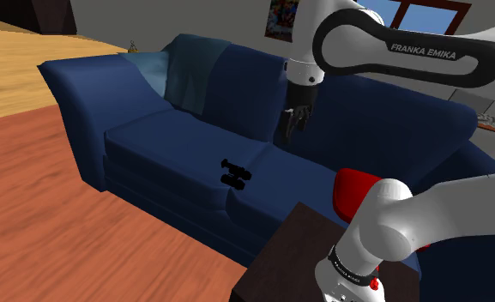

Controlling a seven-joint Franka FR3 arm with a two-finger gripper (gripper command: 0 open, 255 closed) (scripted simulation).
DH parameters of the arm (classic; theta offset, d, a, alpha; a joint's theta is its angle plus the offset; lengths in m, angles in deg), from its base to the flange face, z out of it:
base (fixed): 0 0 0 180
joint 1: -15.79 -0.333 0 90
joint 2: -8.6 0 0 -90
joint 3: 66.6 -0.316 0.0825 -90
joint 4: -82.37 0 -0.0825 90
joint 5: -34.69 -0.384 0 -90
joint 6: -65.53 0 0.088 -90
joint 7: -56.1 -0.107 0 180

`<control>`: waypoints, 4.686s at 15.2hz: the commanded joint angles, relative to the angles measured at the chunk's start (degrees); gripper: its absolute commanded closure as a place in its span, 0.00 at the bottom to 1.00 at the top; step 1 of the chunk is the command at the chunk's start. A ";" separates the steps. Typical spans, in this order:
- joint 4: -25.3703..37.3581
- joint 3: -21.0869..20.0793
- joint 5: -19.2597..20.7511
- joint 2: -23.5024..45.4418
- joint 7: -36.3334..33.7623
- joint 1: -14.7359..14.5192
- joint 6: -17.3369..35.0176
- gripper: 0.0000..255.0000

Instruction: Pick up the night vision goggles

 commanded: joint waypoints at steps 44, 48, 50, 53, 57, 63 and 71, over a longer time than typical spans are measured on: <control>30.15 12.08 -14.66 80.20 42.35 12.58 57.32 0.00; 30.73 11.60 -15.12 82.66 42.66 12.93 59.21 0.00; 31.09 11.36 -15.33 83.92 42.81 13.11 60.11 0.00; 31.41 11.18 -15.50 84.93 42.93 13.25 60.81 0.00; 31.58 11.18 -15.50 85.00 43.00 13.33 60.70 1.00; 31.41 11.18 -15.50 84.93 42.93 13.25 60.80 1.00; 30.11 12.13 -14.60 79.95 42.31 12.54 57.12 1.00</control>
